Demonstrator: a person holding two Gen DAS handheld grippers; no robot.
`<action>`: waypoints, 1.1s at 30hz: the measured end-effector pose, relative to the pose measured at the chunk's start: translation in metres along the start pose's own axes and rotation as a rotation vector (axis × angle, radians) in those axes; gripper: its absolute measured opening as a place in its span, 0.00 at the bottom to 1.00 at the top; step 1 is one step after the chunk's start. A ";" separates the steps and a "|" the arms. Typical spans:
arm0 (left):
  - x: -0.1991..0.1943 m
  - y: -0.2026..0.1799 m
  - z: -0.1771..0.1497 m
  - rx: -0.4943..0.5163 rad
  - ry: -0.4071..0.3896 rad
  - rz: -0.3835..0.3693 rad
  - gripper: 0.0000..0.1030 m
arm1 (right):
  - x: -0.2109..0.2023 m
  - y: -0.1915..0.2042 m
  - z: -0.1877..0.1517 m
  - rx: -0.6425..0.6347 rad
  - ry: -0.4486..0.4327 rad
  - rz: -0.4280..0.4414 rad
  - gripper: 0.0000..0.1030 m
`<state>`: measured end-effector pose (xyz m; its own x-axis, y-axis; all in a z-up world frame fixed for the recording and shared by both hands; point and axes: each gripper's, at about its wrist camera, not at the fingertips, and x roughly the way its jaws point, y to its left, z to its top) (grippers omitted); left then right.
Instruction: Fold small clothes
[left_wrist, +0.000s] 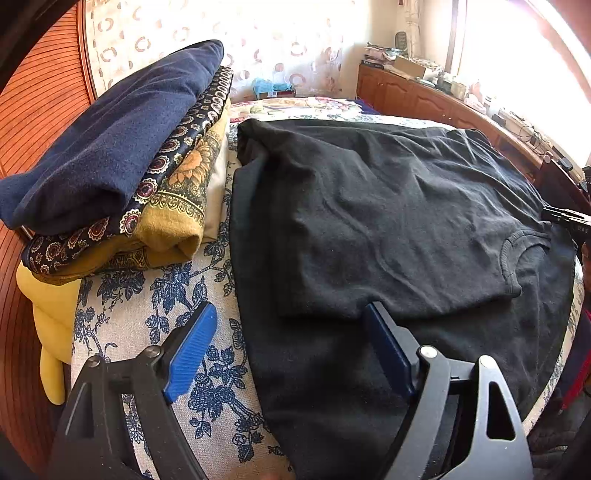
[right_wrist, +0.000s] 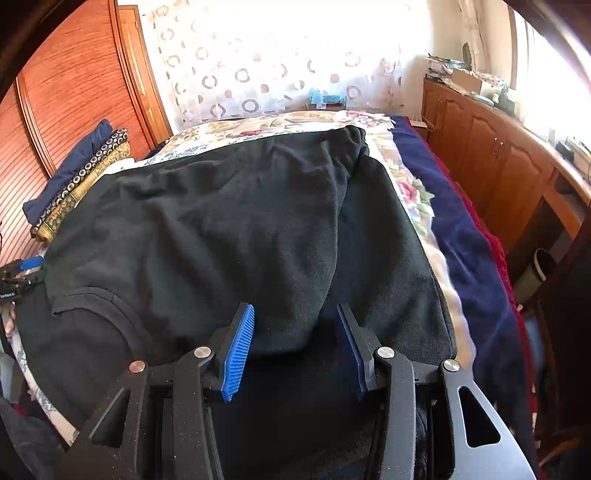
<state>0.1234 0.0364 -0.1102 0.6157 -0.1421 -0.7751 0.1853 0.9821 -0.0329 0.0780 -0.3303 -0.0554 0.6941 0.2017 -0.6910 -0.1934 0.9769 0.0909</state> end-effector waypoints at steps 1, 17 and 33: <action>0.000 0.000 -0.001 0.000 0.001 0.002 0.80 | 0.000 0.005 -0.004 -0.006 -0.002 -0.006 0.45; -0.038 0.010 -0.003 -0.098 -0.115 -0.130 0.52 | 0.012 0.012 -0.016 -0.022 -0.012 -0.017 0.45; 0.000 0.012 0.008 -0.119 -0.014 -0.060 0.24 | 0.015 0.009 -0.015 -0.040 -0.012 -0.053 0.38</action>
<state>0.1316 0.0472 -0.1052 0.6168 -0.2018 -0.7608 0.1306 0.9794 -0.1539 0.0766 -0.3195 -0.0760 0.7124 0.1509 -0.6853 -0.1835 0.9827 0.0256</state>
